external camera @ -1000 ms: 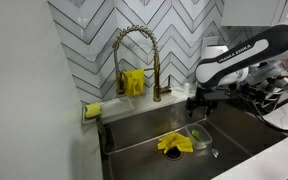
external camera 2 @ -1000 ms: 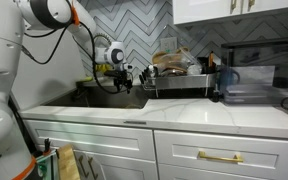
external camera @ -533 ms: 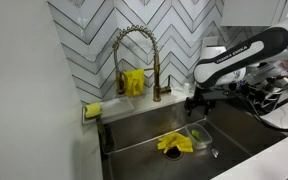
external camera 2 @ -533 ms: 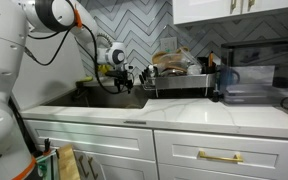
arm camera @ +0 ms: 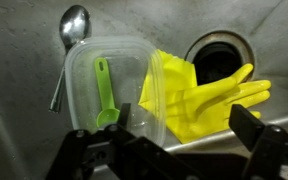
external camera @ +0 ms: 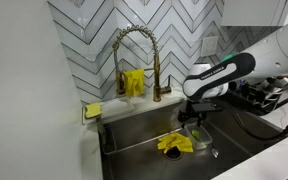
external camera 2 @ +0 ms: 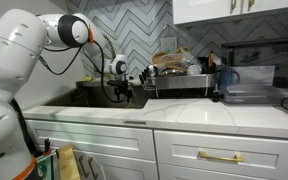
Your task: Remove the lunchbox from the sink,put it on the counter, remove the lunchbox from the drying rack, put it on the counter, put the lunchbox on the left in the lunchbox on the right and then put them in the sink
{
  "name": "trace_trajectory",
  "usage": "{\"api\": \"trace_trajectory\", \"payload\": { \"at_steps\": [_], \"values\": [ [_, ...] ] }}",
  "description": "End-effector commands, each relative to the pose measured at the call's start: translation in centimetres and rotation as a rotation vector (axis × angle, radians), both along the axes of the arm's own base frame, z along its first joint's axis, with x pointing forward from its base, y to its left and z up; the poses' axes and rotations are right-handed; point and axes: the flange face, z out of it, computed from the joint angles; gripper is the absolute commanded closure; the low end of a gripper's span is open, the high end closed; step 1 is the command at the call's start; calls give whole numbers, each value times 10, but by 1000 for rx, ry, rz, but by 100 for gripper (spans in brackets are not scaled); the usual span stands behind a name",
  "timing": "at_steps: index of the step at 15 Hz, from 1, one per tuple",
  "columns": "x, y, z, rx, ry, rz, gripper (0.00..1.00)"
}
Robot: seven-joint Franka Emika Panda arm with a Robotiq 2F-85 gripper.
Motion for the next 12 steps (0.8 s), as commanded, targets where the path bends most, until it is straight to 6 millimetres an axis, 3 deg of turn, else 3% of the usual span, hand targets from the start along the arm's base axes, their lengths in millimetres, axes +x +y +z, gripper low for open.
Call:
{"api": "trace_trajectory", "payload": {
  "at_steps": [1,8,9,12],
  "values": [
    [13,13,-23,-37,-3,-11,0],
    [30,22,-56,-56,10,-26,0],
    [32,22,-60,-42,23,-25,18],
    [36,23,-67,-63,38,-18,44]
  ]
}}
